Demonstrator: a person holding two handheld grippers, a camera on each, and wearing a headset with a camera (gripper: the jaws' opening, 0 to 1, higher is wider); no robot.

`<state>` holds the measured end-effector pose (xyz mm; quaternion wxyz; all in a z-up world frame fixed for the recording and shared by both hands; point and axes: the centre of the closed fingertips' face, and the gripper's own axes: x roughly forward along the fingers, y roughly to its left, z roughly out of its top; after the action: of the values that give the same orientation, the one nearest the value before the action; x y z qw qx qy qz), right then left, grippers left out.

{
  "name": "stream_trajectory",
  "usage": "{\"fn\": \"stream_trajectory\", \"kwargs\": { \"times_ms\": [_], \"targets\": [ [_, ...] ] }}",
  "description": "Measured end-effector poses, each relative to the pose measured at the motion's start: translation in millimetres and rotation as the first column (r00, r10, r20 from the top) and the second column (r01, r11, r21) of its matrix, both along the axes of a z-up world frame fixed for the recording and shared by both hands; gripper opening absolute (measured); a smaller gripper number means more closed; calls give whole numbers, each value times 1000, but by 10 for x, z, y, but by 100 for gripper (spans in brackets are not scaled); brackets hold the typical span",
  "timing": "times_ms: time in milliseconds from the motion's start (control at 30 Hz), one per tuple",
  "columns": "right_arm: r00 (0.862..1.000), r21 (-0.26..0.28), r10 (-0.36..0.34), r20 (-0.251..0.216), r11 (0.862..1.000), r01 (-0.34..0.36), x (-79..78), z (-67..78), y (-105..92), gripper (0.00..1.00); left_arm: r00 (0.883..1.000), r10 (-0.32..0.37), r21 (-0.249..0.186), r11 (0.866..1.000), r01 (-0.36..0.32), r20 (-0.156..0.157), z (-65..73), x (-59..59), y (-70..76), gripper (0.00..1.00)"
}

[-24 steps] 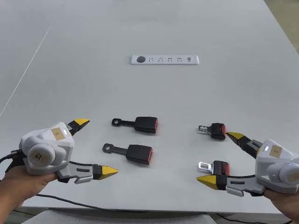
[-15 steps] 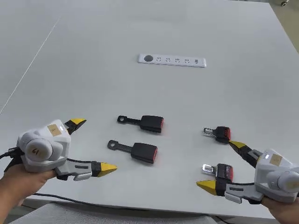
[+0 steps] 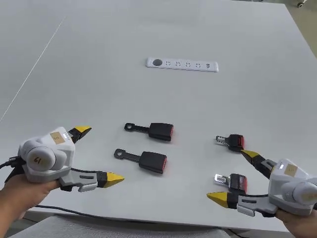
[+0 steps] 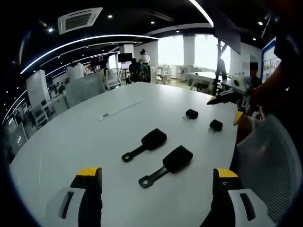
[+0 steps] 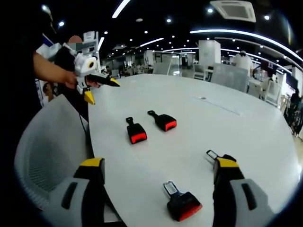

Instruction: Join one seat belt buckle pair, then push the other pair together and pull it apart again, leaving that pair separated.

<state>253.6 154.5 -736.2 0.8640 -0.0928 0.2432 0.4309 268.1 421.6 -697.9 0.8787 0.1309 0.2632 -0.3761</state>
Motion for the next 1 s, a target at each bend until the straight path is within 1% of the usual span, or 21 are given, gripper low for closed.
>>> {"fn": "stream_trajectory", "kwargs": {
  "times_ms": [267, 667, 1000],
  "targets": [
    [1000, 0, 6, 6, 1000, -6, 6, 28, 17, 97, 1000, 1, 1, 1000, -1, 0, 10, -15, -8, 100],
    [1000, 8, 9, 2, 1000, -9, 3, 33, 30, 95, 1000, 2, -2, 1000, -2, 4, 37, -10, -21, 99],
    [1000, 7, 12, 3, 1000, -12, 15, 33, 35, 95, 1000, 2, 2, 1000, -2, 4, 31, -2, -10, 99]
  ]
}}
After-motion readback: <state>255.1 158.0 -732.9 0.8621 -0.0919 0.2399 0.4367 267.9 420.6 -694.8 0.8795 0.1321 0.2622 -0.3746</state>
